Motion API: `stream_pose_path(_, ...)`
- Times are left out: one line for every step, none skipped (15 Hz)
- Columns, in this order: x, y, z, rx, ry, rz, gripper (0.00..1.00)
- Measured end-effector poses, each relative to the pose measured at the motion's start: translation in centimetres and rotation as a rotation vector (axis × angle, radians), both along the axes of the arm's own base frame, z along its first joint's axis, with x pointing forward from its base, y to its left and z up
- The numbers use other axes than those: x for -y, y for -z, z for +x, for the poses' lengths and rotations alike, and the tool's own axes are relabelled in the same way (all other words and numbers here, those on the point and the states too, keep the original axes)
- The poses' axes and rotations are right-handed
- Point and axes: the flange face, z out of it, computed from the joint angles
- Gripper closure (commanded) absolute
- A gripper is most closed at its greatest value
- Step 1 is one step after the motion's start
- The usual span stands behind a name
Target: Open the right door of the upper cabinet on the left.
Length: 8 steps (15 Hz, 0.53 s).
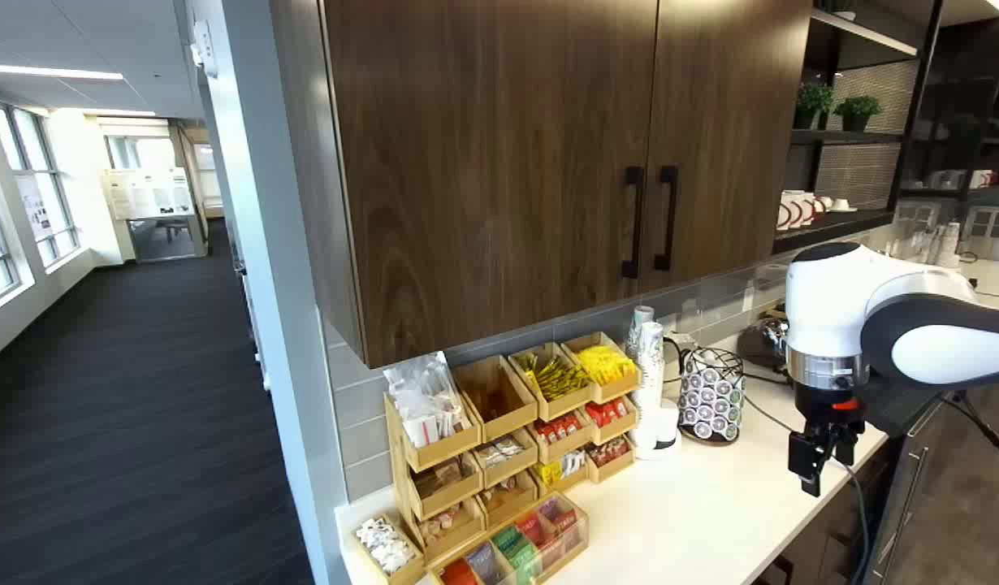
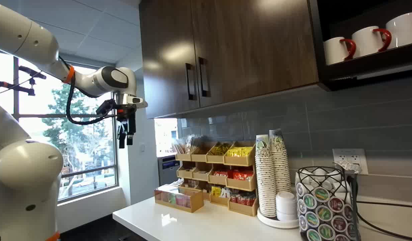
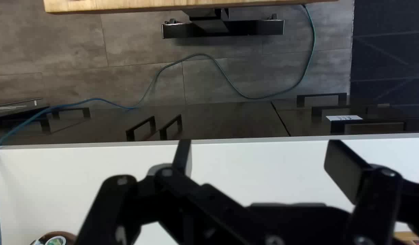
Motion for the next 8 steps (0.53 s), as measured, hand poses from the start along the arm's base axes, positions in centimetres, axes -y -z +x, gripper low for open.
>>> stream_pose_path(0.0, 0.0, 0.0, 0.0, 0.0, 0.0, 0.0)
stream_pose_path(0.0, 0.0, 0.0, 0.0, 0.0, 0.0, 0.0)
stream_pose_path(0.0, 0.0, 0.0, 0.0, 0.0, 0.0, 0.0)
stream_pose_path(0.0, 0.0, 0.0, 0.0, 0.0, 0.0, 0.0)
stream_pose_path(0.0, 0.0, 0.0, 0.0, 0.0, 0.0, 0.0)
stream_pose_path(0.0, 0.0, 0.0, 0.0, 0.0, 0.0, 0.0)
stream_pose_path(0.01, 0.0, 0.01, 0.0, 0.0, 0.0, 0.0)
stream_pose_path(0.12, -0.12, 0.16, 0.009, 0.009, 0.004, 0.0)
